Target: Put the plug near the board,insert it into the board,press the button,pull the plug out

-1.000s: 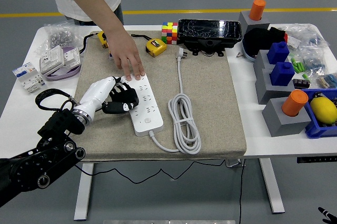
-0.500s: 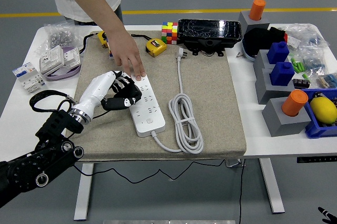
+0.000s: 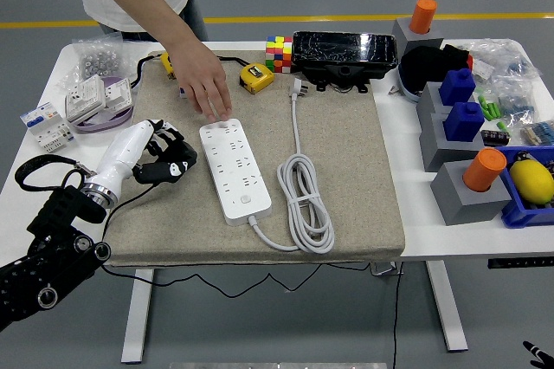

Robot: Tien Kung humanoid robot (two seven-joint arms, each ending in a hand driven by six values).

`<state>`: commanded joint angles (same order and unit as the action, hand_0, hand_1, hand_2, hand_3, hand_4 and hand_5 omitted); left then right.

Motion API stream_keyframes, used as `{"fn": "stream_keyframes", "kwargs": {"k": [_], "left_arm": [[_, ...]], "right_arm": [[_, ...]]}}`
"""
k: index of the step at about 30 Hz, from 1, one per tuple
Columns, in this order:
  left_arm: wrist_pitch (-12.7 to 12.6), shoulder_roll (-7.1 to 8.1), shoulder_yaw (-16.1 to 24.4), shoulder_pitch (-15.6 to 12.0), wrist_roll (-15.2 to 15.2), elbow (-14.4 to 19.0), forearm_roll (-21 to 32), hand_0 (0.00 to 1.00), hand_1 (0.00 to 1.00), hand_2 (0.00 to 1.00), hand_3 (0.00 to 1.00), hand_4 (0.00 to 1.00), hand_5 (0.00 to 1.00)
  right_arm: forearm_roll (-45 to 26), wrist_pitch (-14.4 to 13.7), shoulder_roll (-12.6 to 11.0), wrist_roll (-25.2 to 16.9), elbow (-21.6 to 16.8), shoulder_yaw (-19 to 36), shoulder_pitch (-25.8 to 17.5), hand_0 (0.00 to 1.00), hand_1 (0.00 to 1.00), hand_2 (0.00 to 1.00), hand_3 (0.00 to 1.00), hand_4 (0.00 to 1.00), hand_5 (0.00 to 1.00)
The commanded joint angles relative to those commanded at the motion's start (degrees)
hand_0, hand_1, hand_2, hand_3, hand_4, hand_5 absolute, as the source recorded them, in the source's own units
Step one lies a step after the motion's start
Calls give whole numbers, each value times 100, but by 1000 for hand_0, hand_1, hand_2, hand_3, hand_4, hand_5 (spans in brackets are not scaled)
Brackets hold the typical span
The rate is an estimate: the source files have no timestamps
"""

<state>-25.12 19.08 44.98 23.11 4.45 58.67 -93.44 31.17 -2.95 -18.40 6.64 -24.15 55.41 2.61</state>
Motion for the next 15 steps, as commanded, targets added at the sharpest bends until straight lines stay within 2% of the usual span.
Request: {"fn": "stream_keyframes", "kwargs": {"k": [4, 5, 11, 12, 15], "left_arm": [[75, -11, -37, -16, -88, -44, -54, 377, 355, 409, 523, 548, 2], [83, -14, -41, -20, -106, -50, -77, 437, 459, 502, 548, 797, 35], [34, -1, -40, -54, -160, -61, -143, 437, 459, 502, 548, 797, 35], [23, 2, -36, -61, -166, -56, -153, 472, 577, 551, 588, 928, 109], [11, 16, 34, -115, -196, -1, -212, 472, 577, 551, 588, 928, 109]], "right_arm": [[3, -4, -5, -1, -9, -11, 15, 559, 637, 610, 599, 962, 495], [1, -4, -5, -1, -10, -15, 18, 559, 637, 610, 600, 964, 495], [2, -8, -8, 2, -11, -24, 1, 559, 637, 610, 600, 964, 495], [2, -8, -8, 3, -10, -22, -2, 560, 637, 610, 600, 963, 494], [5, -6, -6, 7, -6, -10, -24, 560, 637, 610, 600, 963, 494]]}}
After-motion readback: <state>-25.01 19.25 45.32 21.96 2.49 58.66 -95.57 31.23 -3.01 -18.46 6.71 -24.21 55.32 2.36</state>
